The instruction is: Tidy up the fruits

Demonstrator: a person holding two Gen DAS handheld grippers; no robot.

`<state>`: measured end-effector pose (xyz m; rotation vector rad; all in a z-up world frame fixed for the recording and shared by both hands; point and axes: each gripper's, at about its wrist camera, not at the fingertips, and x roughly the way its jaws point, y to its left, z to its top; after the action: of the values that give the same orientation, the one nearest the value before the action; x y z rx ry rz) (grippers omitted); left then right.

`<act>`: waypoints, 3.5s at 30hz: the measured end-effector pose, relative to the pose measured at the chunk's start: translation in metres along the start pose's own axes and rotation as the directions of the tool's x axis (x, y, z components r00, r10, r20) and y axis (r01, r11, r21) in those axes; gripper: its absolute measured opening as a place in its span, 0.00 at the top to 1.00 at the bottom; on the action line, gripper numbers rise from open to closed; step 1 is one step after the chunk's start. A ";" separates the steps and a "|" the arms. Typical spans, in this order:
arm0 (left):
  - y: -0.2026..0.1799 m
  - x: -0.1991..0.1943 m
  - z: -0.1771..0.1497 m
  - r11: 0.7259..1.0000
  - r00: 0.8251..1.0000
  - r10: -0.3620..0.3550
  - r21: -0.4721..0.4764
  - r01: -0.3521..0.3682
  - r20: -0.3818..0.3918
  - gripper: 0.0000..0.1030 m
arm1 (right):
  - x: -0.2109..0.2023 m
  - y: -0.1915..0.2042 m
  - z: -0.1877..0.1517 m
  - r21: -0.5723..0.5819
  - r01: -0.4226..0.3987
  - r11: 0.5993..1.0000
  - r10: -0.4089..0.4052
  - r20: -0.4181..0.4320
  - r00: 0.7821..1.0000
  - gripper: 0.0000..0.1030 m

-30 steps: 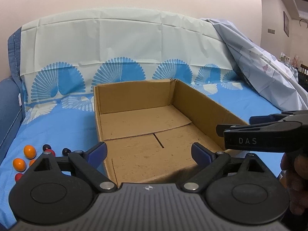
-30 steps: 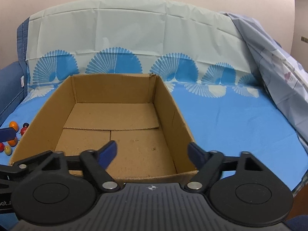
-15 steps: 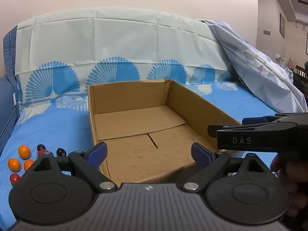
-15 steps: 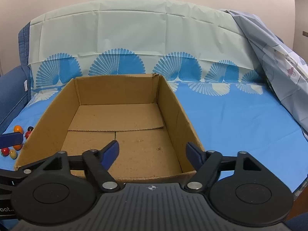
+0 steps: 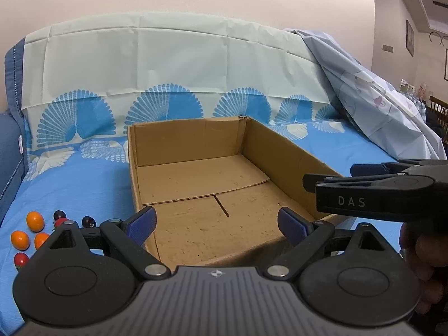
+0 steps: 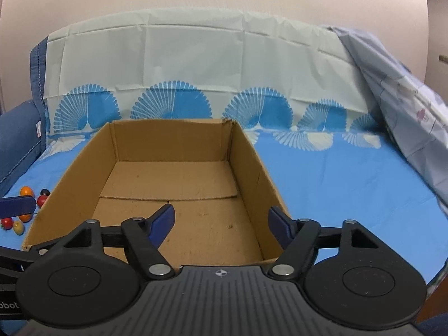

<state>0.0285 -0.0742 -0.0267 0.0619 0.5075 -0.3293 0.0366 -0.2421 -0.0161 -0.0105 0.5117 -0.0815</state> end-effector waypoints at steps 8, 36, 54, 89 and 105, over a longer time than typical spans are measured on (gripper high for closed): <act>0.000 -0.001 -0.001 1.000 1.000 -0.011 0.024 0.011 0.007 0.15 | -0.003 0.004 0.000 -0.021 0.043 0.999 -0.042 0.067 0.997 0.28; 0.000 -0.003 -0.003 0.998 0.999 -0.047 0.031 0.047 0.007 0.67 | -0.005 0.010 0.001 -0.037 -0.028 0.999 0.030 0.055 0.998 0.69; -0.001 -0.003 -0.003 0.998 0.999 -0.053 0.035 0.052 0.010 0.68 | -0.005 0.015 0.001 -0.057 -0.052 0.997 0.055 0.053 0.997 0.69; 0.014 -0.029 0.004 1.000 0.998 -0.019 0.016 0.018 0.062 0.72 | -0.012 0.047 0.007 -0.105 -0.050 0.993 0.059 0.086 0.995 0.68; 0.164 -0.090 0.062 0.992 0.972 0.122 -0.004 -0.124 0.200 0.91 | -0.031 0.109 0.018 -0.145 -0.258 0.955 0.277 0.136 0.951 0.80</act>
<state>0.0368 0.0986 0.0679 0.0671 0.3013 -0.2132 0.0265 -0.1309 0.0120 -0.0698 0.3580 0.2173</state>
